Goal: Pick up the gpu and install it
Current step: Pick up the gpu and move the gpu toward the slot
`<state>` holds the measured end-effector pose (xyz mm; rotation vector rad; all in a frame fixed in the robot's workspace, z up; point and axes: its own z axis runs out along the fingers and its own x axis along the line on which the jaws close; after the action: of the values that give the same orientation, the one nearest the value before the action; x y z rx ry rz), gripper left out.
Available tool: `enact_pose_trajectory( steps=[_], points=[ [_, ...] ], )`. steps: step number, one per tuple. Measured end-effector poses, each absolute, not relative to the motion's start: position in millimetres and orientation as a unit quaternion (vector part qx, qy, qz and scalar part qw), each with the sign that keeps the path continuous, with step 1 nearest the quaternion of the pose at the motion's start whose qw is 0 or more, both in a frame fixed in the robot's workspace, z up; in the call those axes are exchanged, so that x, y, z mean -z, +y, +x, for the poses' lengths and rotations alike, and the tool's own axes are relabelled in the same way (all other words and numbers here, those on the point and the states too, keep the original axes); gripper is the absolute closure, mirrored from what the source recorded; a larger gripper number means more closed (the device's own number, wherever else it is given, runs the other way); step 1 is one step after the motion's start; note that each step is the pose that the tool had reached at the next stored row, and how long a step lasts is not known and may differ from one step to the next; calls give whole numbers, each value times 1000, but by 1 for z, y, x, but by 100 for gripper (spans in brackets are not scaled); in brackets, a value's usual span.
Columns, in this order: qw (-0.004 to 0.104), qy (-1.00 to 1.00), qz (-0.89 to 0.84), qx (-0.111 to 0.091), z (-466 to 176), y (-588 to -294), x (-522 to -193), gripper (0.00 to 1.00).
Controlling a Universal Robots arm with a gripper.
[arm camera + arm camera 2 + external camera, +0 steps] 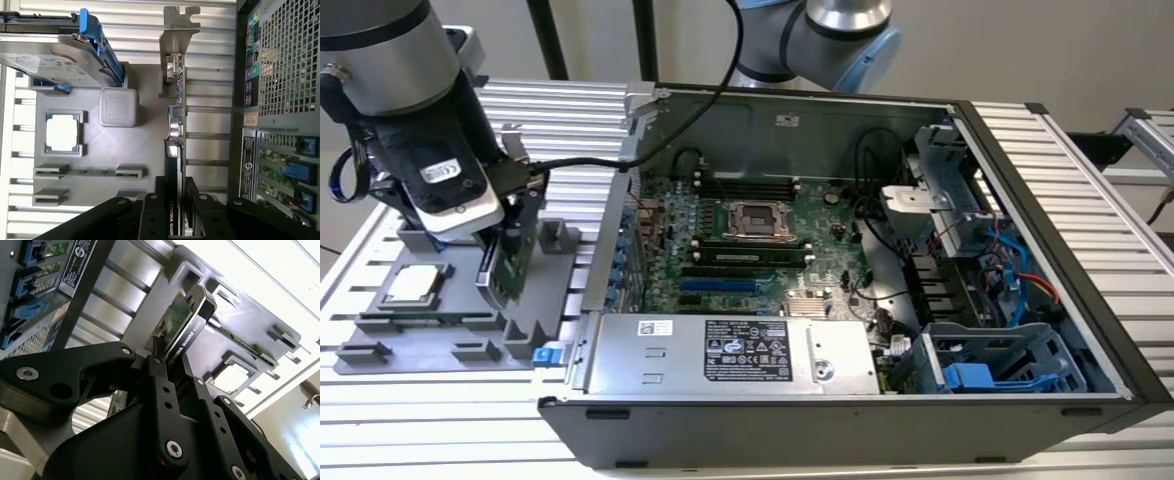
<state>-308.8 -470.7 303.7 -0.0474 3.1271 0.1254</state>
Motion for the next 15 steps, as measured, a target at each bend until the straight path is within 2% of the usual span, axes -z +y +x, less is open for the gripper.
enact_pose_trajectory(
  steps=[15],
  points=[
    [6, 999, -15, -40, -309, -471, -319, 100]
  ],
)
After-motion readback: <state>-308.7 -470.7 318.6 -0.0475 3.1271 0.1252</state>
